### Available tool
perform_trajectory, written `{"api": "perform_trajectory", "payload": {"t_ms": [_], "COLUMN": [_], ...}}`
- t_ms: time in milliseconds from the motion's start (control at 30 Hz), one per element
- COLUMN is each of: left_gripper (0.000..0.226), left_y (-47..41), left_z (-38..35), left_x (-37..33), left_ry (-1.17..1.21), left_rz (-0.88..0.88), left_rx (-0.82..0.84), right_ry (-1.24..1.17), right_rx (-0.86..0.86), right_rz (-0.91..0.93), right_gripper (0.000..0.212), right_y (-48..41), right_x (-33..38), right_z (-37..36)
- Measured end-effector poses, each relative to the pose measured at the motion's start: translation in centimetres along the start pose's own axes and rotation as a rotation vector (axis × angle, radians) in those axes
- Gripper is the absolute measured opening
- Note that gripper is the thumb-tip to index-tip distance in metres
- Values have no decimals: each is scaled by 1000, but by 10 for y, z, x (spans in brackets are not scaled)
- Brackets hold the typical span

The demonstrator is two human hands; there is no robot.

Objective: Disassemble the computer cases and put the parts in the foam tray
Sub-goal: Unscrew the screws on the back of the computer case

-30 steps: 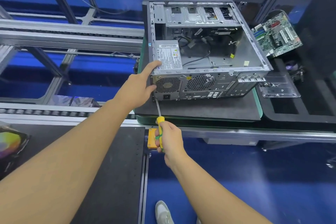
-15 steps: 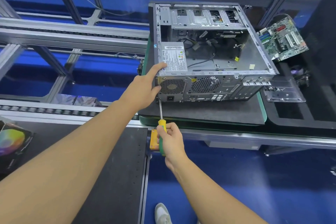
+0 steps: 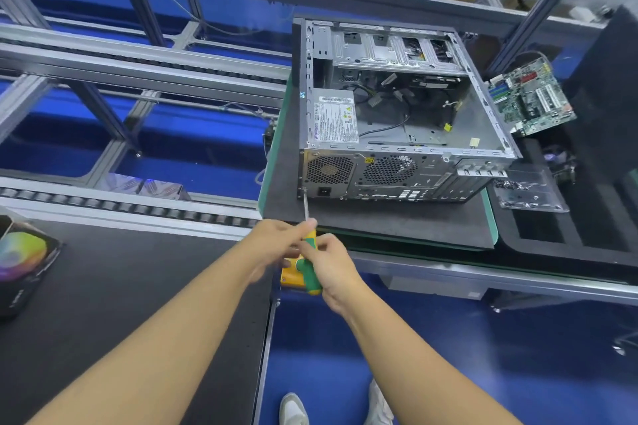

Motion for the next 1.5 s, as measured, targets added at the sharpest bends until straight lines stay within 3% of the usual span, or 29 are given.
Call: {"api": "perform_trajectory", "payload": {"t_ms": [233, 400, 467, 600, 667, 767, 967, 1033, 1167, 1233, 1333, 1500], "left_gripper": [25, 27, 25, 31, 35, 23, 21, 22, 32, 39, 33, 22], "left_y": [-5, 0, 3, 8, 12, 12, 11, 11, 13, 14, 13, 10], "left_z": [-19, -12, -16, -19, -22, -22, -21, -25, -29, -29, -25, -23], "left_x": [-4, -1, 0, 5, 5, 5, 6, 7, 5, 5, 7, 9], "left_ry": [117, 327, 402, 372, 253, 253, 376, 354, 315, 314, 390, 438], "left_rz": [49, 62, 64, 88, 79, 51, 71, 69, 100, 83, 42, 43], "left_rx": [-70, 74, 121, 165, 155, 24, 77, 72, 26, 1, -38, 16], "right_ry": [137, -129, -111, -50, -24, 45, -209, -207, -81, -24, 3, -257], "right_rx": [-106, 261, 305, 196, 137, 125, 275, 287, 246, 219, 161, 263], "right_rz": [34, -226, -209, -18, 26, 54, -127, -116, 16, 64, 85, -105], "right_gripper": [29, 39, 36, 16, 27, 43, 42, 42, 19, 24, 39, 35], "right_y": [7, 28, 31, 31, 31, 31, 38, 40, 40, 40, 38, 37], "right_x": [5, -13, -17, -18, -18, -15, -24, -25, -18, -15, -16, -23], "right_z": [2, 7, 7, 11, 11, 4, 0, 1, 4, 5, 5, 3]}}
Point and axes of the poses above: each hand's wrist, its own y-axis away from the middle knuckle, its own z-axis out of the back of the hand, x = y × z, the point moved 5 cm from there along -y, towards the middle knuckle, and after that the axes turned 10 degrees about y, right-handed, at the moved point
